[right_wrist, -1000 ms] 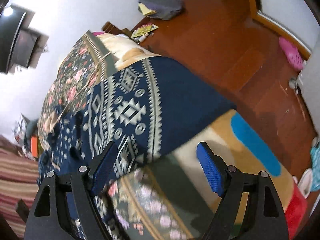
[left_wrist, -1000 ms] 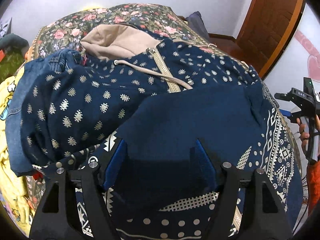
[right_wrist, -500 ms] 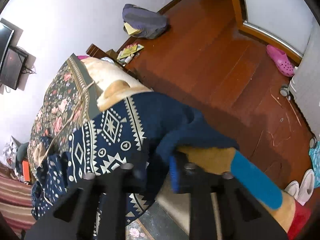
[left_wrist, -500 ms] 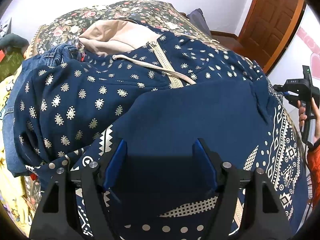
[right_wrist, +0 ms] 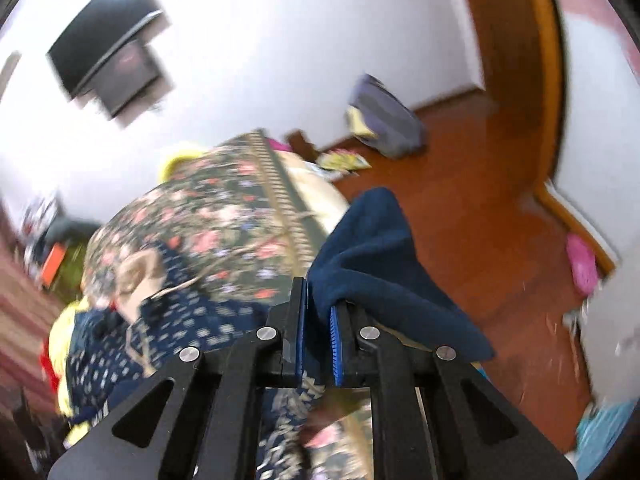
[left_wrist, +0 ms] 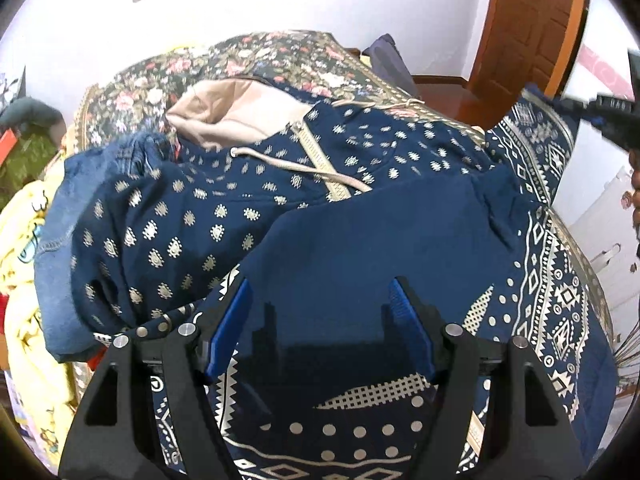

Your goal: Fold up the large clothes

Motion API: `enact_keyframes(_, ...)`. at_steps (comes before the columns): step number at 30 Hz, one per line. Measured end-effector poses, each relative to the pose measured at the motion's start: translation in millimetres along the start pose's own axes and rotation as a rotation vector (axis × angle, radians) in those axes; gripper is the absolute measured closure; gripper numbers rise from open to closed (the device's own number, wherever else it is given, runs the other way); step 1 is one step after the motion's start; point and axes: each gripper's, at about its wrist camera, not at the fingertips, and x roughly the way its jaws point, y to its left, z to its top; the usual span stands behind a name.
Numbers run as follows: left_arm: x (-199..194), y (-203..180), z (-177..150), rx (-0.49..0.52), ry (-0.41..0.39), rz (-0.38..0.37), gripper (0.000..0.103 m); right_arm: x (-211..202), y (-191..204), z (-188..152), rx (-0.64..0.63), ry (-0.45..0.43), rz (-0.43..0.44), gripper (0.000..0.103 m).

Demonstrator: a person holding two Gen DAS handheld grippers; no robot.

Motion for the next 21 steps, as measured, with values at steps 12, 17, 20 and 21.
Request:
enact_keyframes(12,-7,-2,-20,0.01,0.016,-0.014,0.033,30,96,-65,-0.293,0.243,0.187,0.094)
enact_keyframes(17,-2,3,-29,0.001,0.042,-0.016,0.033,61,97,-97,-0.289,0.372,0.168,0.09)
enact_keyframes(20,3,6,-34,-0.002,0.06,-0.013,0.033,65,98,-110,-0.284,0.409,0.152,0.089)
enact_keyframes(21,4,7,-35,-0.003,0.063,-0.01,0.033,68,96,-112,-0.274,0.431,0.147,0.087)
